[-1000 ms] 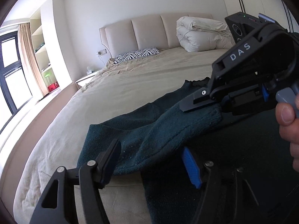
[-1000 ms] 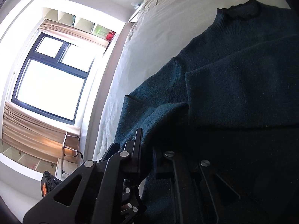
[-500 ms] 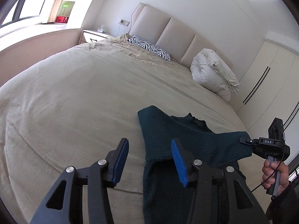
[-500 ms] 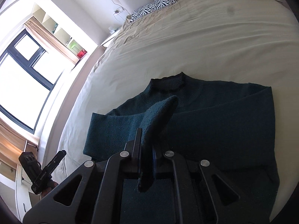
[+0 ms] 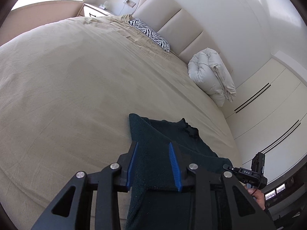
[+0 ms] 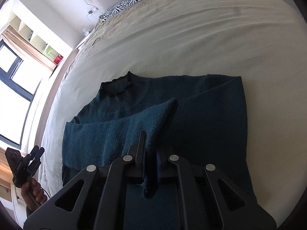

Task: Fold small clothes

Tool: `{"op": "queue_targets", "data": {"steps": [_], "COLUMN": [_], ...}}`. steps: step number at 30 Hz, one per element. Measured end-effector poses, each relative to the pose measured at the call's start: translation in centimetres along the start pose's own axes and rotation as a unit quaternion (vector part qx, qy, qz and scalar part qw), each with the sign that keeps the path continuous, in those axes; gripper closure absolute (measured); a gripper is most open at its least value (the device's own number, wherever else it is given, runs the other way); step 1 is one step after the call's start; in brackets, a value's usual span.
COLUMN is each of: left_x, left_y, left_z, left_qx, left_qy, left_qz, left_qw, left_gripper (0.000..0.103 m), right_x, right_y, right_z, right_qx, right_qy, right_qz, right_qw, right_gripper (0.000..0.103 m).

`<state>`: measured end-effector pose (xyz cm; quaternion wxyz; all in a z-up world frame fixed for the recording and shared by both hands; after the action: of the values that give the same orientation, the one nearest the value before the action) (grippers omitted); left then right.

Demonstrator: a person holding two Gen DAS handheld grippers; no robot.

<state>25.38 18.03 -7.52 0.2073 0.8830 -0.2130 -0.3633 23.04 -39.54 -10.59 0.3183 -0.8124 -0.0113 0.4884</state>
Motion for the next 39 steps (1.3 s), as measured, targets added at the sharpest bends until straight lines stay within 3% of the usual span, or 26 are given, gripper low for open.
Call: {"op": "queue_targets", "data": {"steps": [15,21,25,27,29,30,31,39], "left_x": [4.9,7.0,9.7,11.2,12.3,12.6,12.7,10.9], "left_y": [-0.8,-1.3,-3.0,-4.0,-4.3,-4.3,-4.3,-3.3], "left_z": [-0.7,-1.4,-2.0,-1.9,-1.5,-1.3,-1.1,0.2], "left_qx": [-0.03,-0.042,-0.078,-0.086,-0.081,-0.074,-0.066,-0.037], "left_qy": [-0.031,-0.039,-0.052,-0.067,-0.081,-0.084,-0.087,-0.094], "left_qz": [0.032,0.055,0.068,0.06,0.052,0.049,0.044,0.055], "left_qw": [0.9985,0.9969,0.9932,0.9922,0.9921,0.9925,0.9931,0.9934], "left_gripper": [0.076,0.076,0.076,0.076,0.078,0.085,0.086,0.086], "right_x": [3.9,5.0,5.6,5.6,5.6,5.6,5.7,5.8], "right_y": [2.8,3.6,4.2,4.3,4.3,4.3,4.3,4.9], "right_z": [-0.4,-0.2,-0.2,-0.2,-0.2,-0.2,-0.3,-0.1], "right_qx": [0.022,0.032,0.037,0.035,0.035,0.035,0.035,0.054], "right_qy": [-0.015,-0.023,-0.026,-0.026,-0.027,-0.027,-0.028,-0.025], "right_qz": [0.025,0.012,-0.003,-0.007,-0.011,-0.012,-0.014,-0.028], "right_qw": [0.999,0.999,0.999,0.999,0.999,0.999,0.999,0.998], "right_gripper": [0.096,0.096,0.096,0.096,0.096,0.096,0.096,0.096]}}
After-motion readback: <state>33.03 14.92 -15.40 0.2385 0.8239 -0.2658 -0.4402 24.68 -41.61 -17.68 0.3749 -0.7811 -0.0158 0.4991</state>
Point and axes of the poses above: each gripper's, at about its wrist camera, not at the fingertips, and x roughly the way its jaws point, y to its right, z to its underside, the point moved 2 cm from there along x, roughly the way its jaws point, and after that the axes turned 13 degrees about x, right-handed, at the moved point
